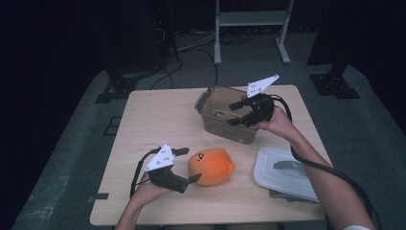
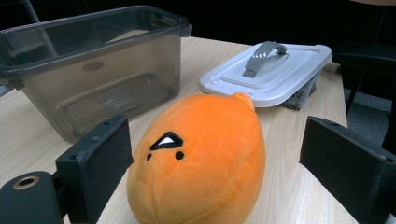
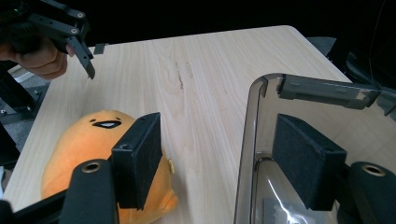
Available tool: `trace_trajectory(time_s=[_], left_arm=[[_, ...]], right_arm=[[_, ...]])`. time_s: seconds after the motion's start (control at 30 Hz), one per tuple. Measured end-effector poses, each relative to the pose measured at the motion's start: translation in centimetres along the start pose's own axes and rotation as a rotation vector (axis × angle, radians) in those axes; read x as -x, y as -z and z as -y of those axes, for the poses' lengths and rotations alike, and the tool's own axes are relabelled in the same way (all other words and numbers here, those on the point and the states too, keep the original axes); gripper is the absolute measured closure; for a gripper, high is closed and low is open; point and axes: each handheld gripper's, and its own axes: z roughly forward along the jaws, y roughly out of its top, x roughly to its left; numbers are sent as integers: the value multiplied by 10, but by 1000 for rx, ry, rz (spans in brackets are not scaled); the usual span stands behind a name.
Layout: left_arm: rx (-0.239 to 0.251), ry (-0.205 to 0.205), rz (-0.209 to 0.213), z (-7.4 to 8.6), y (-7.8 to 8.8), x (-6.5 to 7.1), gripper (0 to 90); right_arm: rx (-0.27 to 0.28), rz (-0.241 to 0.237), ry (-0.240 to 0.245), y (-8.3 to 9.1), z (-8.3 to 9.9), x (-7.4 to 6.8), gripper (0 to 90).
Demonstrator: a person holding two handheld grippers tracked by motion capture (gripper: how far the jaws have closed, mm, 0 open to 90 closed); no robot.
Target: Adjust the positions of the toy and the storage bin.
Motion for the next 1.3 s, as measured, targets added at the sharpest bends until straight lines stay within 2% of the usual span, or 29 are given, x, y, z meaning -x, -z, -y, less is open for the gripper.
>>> trace_trajectory(time_s=[0.3,0.63,0.77,1.3], left_arm=[[2,-1,5,0,-1,-1,81],[2,-2,5,0,1,0,81],[3,-2,5,0,2,0,81],[11,-6,-2,-2,6,0,81]], right_arm=[[-15,-5,-4,-10,0,5,330],[-78,-8,-7,-30,2,16,365],[-87,-6,-12,-37,4,20,379],[-183,22,22,-54,-2,28,503]])
